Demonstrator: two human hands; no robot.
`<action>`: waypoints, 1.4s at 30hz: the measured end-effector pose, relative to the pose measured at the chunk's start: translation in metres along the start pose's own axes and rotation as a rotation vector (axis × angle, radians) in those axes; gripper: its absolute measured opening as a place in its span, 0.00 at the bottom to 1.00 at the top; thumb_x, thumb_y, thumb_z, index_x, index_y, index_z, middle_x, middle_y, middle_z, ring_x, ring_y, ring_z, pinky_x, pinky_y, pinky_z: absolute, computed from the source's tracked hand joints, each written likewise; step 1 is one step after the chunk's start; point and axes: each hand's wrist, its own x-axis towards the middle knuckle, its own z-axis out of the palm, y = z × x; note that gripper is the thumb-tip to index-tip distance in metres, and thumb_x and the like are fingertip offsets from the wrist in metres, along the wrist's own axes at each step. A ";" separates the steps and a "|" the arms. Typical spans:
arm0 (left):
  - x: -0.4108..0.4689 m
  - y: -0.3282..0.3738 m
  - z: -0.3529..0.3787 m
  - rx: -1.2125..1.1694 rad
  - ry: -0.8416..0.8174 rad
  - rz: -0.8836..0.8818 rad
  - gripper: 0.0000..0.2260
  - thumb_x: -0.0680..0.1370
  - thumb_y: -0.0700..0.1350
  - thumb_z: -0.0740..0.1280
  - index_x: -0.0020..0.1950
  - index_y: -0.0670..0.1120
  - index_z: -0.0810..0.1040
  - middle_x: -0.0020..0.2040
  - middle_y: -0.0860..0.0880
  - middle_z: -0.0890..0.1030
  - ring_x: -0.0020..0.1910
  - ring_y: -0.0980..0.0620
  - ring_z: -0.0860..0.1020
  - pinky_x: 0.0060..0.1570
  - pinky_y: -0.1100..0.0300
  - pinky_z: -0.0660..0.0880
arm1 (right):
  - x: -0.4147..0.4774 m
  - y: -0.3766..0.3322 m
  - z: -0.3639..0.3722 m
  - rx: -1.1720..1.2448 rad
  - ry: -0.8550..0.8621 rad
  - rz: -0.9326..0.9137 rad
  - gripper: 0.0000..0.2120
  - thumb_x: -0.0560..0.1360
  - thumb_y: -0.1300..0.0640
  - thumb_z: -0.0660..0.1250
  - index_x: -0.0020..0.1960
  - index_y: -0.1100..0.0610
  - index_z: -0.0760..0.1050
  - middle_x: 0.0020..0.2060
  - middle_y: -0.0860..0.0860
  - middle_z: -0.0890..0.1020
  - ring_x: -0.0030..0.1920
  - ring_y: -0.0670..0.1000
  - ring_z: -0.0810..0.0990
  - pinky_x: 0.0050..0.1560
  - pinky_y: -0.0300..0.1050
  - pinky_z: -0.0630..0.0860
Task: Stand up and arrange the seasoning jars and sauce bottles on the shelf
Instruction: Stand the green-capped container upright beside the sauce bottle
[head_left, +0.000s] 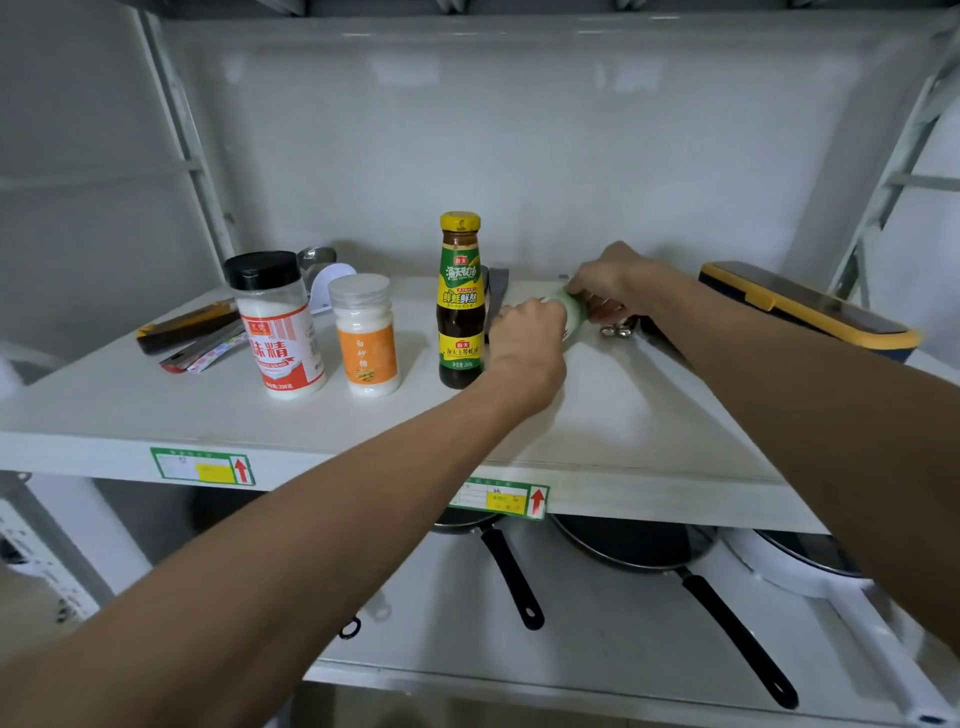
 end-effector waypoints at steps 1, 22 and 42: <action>-0.003 0.002 0.001 -0.047 0.009 -0.019 0.14 0.75 0.33 0.64 0.61 0.41 0.74 0.59 0.41 0.79 0.59 0.39 0.77 0.50 0.53 0.73 | -0.004 -0.005 -0.003 -0.033 0.041 -0.035 0.07 0.73 0.60 0.68 0.42 0.65 0.75 0.44 0.63 0.83 0.38 0.60 0.82 0.47 0.53 0.83; -0.039 -0.012 0.036 -0.935 0.067 -0.420 0.16 0.68 0.41 0.78 0.53 0.40 0.81 0.50 0.46 0.80 0.47 0.47 0.80 0.49 0.50 0.80 | -0.074 0.000 0.008 0.078 0.265 -0.327 0.26 0.75 0.42 0.67 0.47 0.68 0.78 0.45 0.61 0.82 0.46 0.60 0.79 0.46 0.52 0.76; -0.049 -0.076 0.027 -0.960 0.091 -0.473 0.19 0.73 0.44 0.74 0.62 0.40 0.77 0.56 0.44 0.82 0.52 0.49 0.80 0.49 0.59 0.73 | -0.067 0.080 0.062 0.326 0.054 -0.310 0.23 0.66 0.58 0.80 0.59 0.56 0.76 0.43 0.42 0.80 0.42 0.37 0.79 0.45 0.31 0.76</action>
